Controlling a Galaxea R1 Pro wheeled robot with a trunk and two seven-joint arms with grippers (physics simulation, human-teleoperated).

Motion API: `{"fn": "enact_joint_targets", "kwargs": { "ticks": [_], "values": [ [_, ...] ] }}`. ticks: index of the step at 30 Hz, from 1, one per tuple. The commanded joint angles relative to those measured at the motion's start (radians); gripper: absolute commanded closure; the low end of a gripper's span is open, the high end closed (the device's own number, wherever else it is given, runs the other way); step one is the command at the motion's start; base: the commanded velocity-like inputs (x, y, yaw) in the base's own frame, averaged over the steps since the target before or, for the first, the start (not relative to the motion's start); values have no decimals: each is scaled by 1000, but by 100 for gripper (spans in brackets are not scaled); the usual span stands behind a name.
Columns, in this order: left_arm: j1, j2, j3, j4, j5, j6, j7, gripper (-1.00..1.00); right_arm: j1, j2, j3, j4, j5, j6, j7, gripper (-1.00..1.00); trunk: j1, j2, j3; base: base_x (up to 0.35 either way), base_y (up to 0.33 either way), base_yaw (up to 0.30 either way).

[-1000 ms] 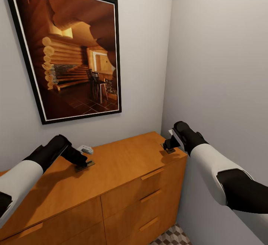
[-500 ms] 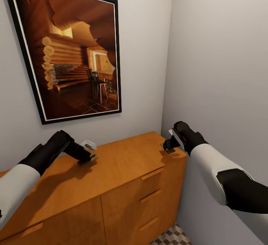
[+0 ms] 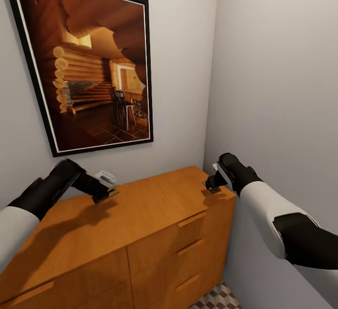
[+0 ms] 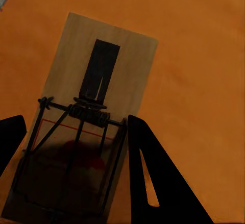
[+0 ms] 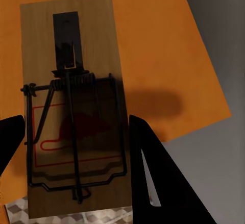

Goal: Take the four mousetraps from the cabinet in the bathroom and place them on the bathroom floor. Make sure all four end up on the same floor surface, and ensure that at least two of them are either under or directly next to the same bathroom sink.

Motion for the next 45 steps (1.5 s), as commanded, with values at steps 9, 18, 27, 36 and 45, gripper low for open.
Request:
{"fn": "enact_joint_targets", "kwargs": {
  "ticks": [9,18,27,36,45],
  "values": [
    [-1,29,262,-2,-23,5,-13,100,-1,14,4,-18,11,4,8,100,0,-1,-1,-12,-2,0],
    [-1,106,392,-3,-78,5,-14,100,-1,102,3,-33,12,4,6,100,0,-1,-1,-265,-26,0],
    [0,120,398,5,-70,5,-16,100,-1,140,0,-88,4,4,6,100,0,-1,-1,-315,-1,0],
    [12,120,398,24,-75,5,-16,100,-1,146,0,-91,1,4,8,100,0,-1,-1,-321,0,0],
    [13,118,398,-1,-82,5,-15,100,-1,143,-1,-94,3,4,7,100,0,-1,-1,-324,0,0]
  ]
}}
